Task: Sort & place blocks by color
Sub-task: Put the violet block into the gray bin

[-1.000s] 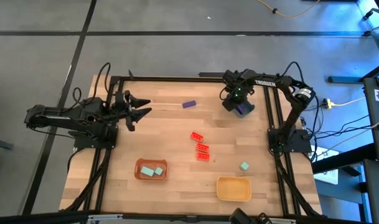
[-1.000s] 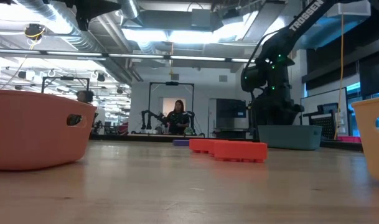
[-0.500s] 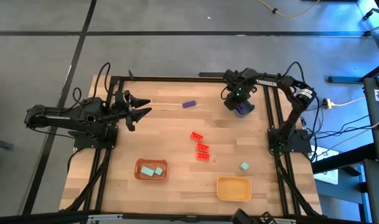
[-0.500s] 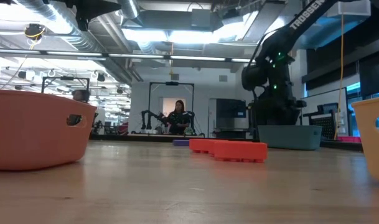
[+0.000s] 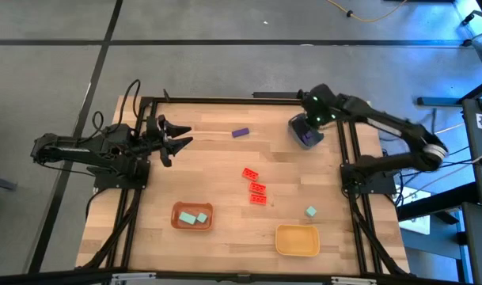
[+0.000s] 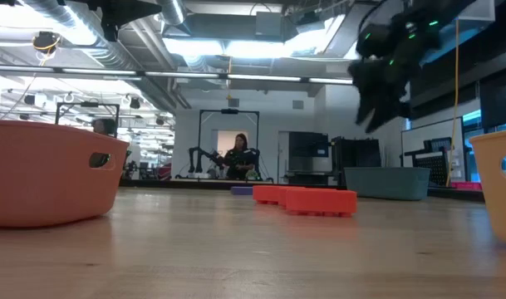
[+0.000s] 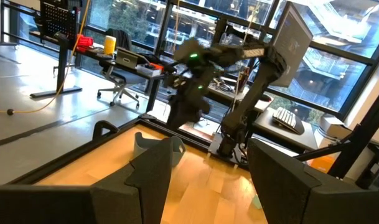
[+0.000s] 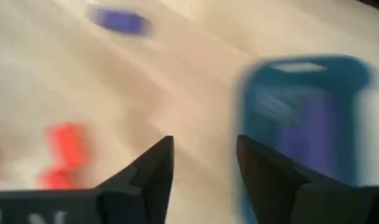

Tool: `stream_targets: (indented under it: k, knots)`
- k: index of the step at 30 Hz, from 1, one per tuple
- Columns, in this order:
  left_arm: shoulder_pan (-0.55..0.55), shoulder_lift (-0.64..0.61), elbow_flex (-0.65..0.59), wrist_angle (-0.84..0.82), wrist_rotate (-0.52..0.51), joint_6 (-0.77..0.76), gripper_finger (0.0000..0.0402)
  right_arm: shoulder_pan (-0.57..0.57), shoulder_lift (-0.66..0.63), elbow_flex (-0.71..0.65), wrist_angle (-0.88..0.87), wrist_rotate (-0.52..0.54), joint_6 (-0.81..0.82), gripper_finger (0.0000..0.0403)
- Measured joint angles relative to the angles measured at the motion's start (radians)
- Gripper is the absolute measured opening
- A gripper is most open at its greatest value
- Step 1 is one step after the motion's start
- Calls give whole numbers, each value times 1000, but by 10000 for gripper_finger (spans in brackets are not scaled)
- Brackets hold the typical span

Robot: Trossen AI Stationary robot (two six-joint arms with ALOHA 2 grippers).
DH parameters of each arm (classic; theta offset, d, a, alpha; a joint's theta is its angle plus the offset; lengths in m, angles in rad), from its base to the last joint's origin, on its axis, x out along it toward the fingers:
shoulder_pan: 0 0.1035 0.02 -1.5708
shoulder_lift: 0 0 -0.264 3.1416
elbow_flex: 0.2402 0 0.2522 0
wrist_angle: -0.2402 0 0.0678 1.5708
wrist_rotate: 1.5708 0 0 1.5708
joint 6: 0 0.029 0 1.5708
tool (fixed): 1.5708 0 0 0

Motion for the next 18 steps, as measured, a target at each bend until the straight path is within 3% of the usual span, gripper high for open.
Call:
stream_targets:
  k: [4,9,13,18]
  knots:
    - [0,0,0,0,0,0,199,87,-162,-156,288,-123,176,214]
    - [0,0,0,0,0,-1,199,264,-257,-313,742,-155,328,246]
    - [0,0,0,0,0,-2,199,398,-249,-359,1005,-88,264,252]
    - [0,0,0,0,0,-2,199,482,-245,-347,1032,20,142,252]
